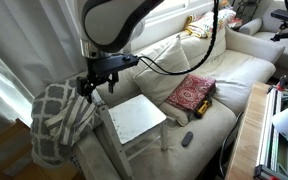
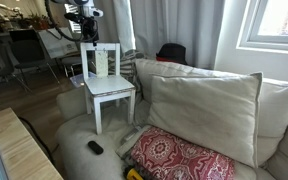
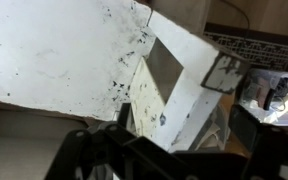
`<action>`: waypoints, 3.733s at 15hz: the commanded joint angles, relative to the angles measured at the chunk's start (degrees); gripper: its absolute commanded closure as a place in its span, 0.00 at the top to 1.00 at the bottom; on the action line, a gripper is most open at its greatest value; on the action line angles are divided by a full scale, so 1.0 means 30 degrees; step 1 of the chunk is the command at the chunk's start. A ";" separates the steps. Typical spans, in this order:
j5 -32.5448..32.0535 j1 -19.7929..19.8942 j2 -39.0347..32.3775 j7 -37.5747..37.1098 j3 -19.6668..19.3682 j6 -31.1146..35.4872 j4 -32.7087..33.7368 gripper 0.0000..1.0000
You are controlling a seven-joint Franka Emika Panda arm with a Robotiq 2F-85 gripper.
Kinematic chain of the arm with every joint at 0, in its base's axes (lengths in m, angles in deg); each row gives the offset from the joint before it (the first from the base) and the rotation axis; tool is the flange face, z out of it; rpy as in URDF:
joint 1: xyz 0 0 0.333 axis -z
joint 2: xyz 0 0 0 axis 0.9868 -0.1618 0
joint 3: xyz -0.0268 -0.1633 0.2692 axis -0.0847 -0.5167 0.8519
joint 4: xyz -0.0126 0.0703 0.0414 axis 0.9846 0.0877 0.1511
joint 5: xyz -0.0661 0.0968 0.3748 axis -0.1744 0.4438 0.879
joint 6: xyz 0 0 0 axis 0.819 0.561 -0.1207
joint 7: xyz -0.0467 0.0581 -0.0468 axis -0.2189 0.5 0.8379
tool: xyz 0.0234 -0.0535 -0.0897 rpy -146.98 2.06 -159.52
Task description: Twist the chair then put the pillow behind
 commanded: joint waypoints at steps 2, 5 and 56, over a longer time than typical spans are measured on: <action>0.1749 0.0785 0.0244 0.1428 0.0747 0.1160 -0.0591 1.00; 0.1861 0.0737 0.0495 0.0829 0.0369 0.1231 -0.0659 1.00; -0.1837 0.6578 -1.1443 -2.1159 -0.8864 0.2345 0.9058 0.80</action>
